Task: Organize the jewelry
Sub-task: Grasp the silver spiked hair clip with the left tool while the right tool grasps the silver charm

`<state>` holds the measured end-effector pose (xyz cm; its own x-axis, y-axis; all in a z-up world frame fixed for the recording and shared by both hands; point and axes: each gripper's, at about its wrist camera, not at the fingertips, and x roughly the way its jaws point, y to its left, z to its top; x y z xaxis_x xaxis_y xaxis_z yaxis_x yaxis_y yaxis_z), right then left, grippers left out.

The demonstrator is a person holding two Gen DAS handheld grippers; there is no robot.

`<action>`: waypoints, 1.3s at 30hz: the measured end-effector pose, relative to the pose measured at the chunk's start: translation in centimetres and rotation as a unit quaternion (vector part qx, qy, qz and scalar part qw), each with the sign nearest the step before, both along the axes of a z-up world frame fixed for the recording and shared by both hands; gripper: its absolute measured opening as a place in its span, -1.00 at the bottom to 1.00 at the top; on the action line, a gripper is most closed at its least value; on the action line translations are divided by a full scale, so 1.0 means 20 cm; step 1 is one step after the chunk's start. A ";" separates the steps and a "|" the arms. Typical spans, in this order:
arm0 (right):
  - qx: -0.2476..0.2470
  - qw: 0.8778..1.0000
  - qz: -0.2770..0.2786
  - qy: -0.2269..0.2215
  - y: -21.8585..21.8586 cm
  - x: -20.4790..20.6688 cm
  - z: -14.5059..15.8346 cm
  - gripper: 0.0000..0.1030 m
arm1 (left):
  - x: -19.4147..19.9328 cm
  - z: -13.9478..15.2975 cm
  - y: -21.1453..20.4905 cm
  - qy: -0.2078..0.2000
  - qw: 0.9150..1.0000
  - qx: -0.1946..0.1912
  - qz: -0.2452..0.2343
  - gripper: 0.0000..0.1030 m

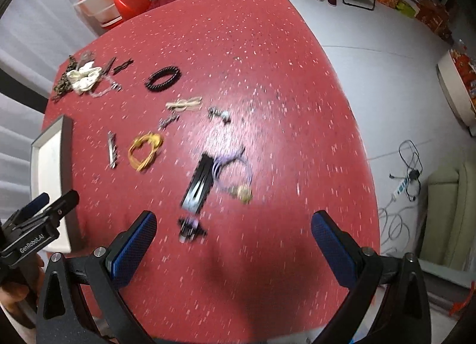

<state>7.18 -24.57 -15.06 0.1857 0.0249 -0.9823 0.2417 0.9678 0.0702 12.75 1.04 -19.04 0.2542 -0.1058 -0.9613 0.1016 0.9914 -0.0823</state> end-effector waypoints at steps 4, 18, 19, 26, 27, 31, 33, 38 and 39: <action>0.002 1.000 0.025 0.011 -0.04 0.14 -0.13 1.00 | 0.07 -0.10 -0.03 -0.001 1.000 0.009 0.014 0.90; -0.025 0.993 0.115 0.008 -0.02 0.47 -0.44 0.83 | 0.29 -0.35 -0.04 0.005 0.998 0.026 0.055 0.81; -0.027 0.992 0.120 0.008 -0.01 0.48 -0.45 0.82 | 0.30 -0.36 -0.04 0.007 0.998 0.027 0.056 0.78; -0.045 0.988 0.145 0.003 0.06 0.53 -0.50 0.52 | 0.30 -0.36 -0.11 -0.005 0.998 0.035 0.046 0.57; -0.045 0.988 0.148 0.001 0.07 0.54 -0.50 0.50 | 0.30 -0.35 -0.13 -0.009 0.999 0.035 0.041 0.43; -0.044 0.986 0.163 -0.007 0.12 0.54 -0.47 0.26 | 0.31 -0.32 -0.19 -0.016 0.999 0.031 0.022 -0.13; -0.040 0.986 0.164 -0.010 0.16 0.52 -0.47 0.04 | 0.31 -0.31 -0.21 -0.016 0.999 0.030 0.016 -0.58; -0.027 0.989 0.144 -0.010 0.17 0.52 -0.45 -0.76 | 0.32 -0.29 -0.19 -0.005 1.000 0.008 0.021 -0.64; -0.020 0.990 0.139 -0.009 0.16 0.52 -0.45 -0.76 | 0.32 -0.29 -0.17 -0.005 1.000 0.006 0.021 -0.64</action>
